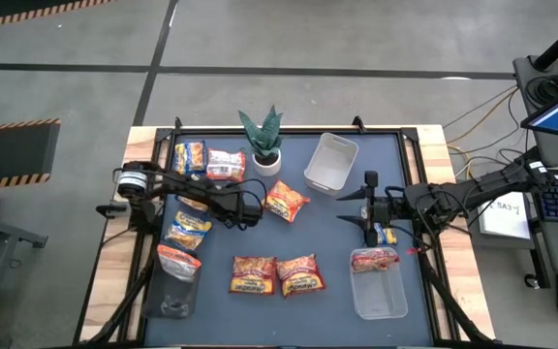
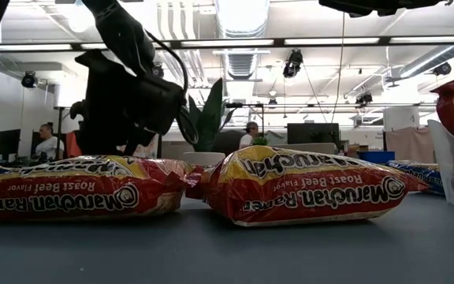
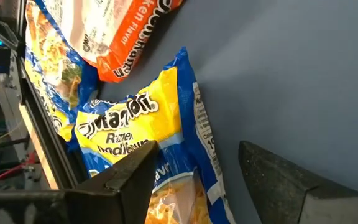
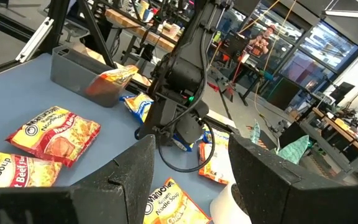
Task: Sort Maruchan noodles
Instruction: Put the middle left blue instant noodle pack into the gray bin
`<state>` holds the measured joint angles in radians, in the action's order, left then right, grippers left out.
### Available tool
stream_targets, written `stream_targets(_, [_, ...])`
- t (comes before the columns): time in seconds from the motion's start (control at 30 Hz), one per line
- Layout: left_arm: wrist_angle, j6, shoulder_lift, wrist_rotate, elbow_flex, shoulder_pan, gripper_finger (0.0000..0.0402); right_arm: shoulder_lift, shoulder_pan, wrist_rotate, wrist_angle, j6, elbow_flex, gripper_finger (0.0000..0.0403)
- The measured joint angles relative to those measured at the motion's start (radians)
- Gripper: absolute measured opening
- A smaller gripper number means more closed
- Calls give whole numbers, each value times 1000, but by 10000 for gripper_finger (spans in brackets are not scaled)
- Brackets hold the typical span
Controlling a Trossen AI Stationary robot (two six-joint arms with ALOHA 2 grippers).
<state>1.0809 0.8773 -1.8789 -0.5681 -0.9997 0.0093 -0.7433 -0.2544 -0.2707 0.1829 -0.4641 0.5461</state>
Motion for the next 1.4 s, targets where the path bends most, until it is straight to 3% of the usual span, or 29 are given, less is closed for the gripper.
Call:
stream_targets(0.2, [3,0,-13,-21,5,1,189,0,0,0,-1,0,0,194])
stream_targets(0.7, [15,0,-13,-37,6,2,75,0,0,0,-1,0,0,194])
stream_targets(1.1, [6,-7,-13,-34,6,2,40,0,0,0,-1,-2,0,194])
stream_targets(1.4, [5,-8,-13,-31,6,2,36,0,0,-1,-1,-6,0,194])
